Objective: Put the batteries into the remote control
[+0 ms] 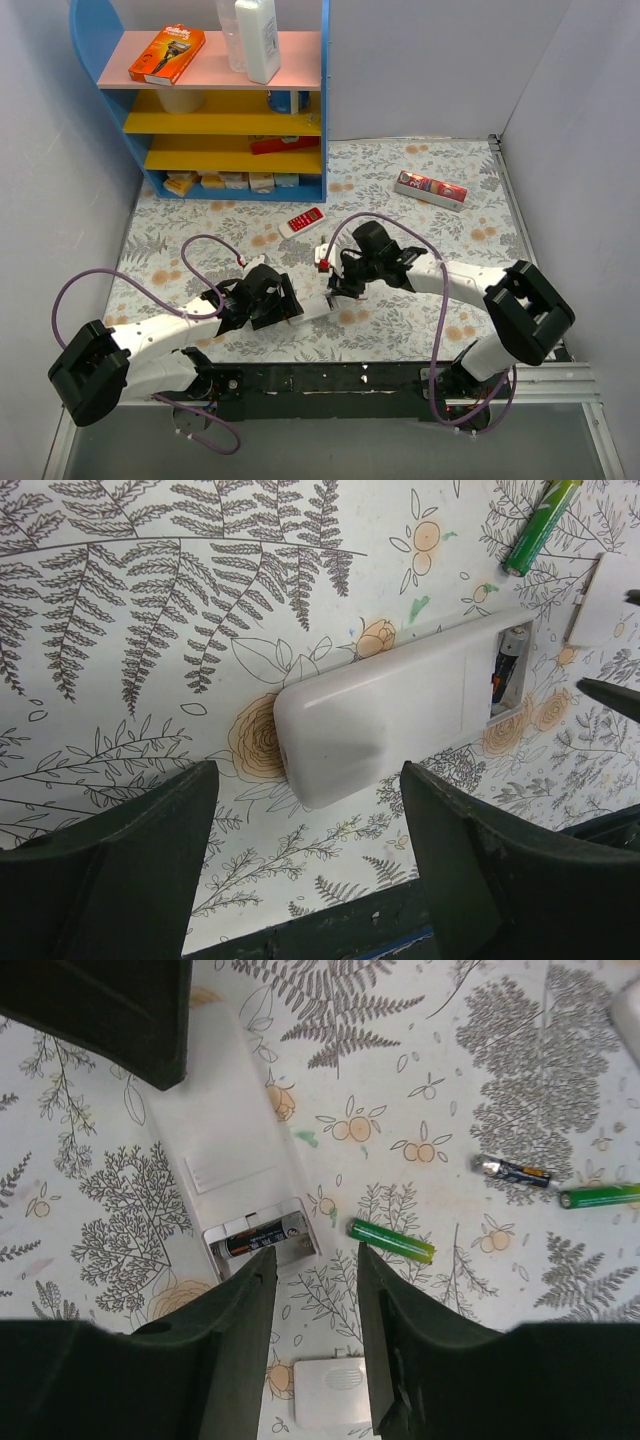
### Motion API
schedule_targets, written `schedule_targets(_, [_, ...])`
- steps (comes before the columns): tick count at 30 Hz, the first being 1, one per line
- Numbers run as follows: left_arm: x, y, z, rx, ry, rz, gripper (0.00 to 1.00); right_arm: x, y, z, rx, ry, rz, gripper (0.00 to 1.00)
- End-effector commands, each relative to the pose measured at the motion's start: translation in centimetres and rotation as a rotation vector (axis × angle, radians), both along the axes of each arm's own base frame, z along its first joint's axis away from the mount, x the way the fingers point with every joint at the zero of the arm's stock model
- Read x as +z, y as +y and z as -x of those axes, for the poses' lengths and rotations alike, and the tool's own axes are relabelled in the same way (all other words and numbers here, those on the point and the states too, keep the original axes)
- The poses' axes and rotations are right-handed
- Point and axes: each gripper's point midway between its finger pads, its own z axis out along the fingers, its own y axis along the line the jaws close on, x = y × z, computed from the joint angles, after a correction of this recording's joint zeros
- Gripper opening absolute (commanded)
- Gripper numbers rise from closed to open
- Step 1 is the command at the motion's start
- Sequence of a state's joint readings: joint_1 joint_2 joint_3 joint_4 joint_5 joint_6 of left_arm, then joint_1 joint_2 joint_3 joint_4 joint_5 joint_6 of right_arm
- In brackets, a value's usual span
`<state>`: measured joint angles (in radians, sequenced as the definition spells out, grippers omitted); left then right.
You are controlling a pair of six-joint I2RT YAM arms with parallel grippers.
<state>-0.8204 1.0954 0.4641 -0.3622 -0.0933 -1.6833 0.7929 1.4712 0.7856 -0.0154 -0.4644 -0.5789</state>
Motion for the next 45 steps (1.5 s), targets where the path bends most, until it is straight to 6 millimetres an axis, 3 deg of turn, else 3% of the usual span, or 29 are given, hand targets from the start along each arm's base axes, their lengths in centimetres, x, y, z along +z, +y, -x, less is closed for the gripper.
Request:
schedule_targets(1, [-1.5,0.9,0.8,-0.003,0.037,-0.050,0.73,-0.5,1.1,0.2,0.109,0.022,0.016,0.44])
schedule_targets(3, [-1.5,0.8,0.9,-0.008,0.042,-0.046,0.72,-1.5,1.0,0.3,0.120,0.046,0.040,0.43])
schedule_targets(10, [-1.8,0.7,1.0,-0.012,0.051,-0.046,0.68,-2.0,1.3,0.8,0.146,0.077,0.036,0.34])
schedule_targets(34, [-2.3,0.9,1.1,-0.014,0.065,-0.060,0.65,-2.5,1.7,0.7,0.162,0.108,0.057,0.33])
schedule_targets(35, [-2.3,0.8,1.2,-0.016,0.067,-0.061,0.65,-2.7,1.6,0.7,0.162,0.114,0.062,0.28])
schedule_targets(39, [-2.3,0.8,1.2,-0.015,0.068,-0.057,0.65,-3.1,1.3,1.1,0.162,0.136,0.078,0.26])
schedule_targets(40, [-2.4,0.8,1.2,-0.015,0.070,-0.059,0.65,-3.1,1.3,1.2,0.165,0.139,0.079,0.21])
schedule_targets(45, [-2.4,0.8,1.3,-0.017,0.073,-0.053,0.63,-3.3,1.0,1.5,0.162,0.152,0.083,0.20])
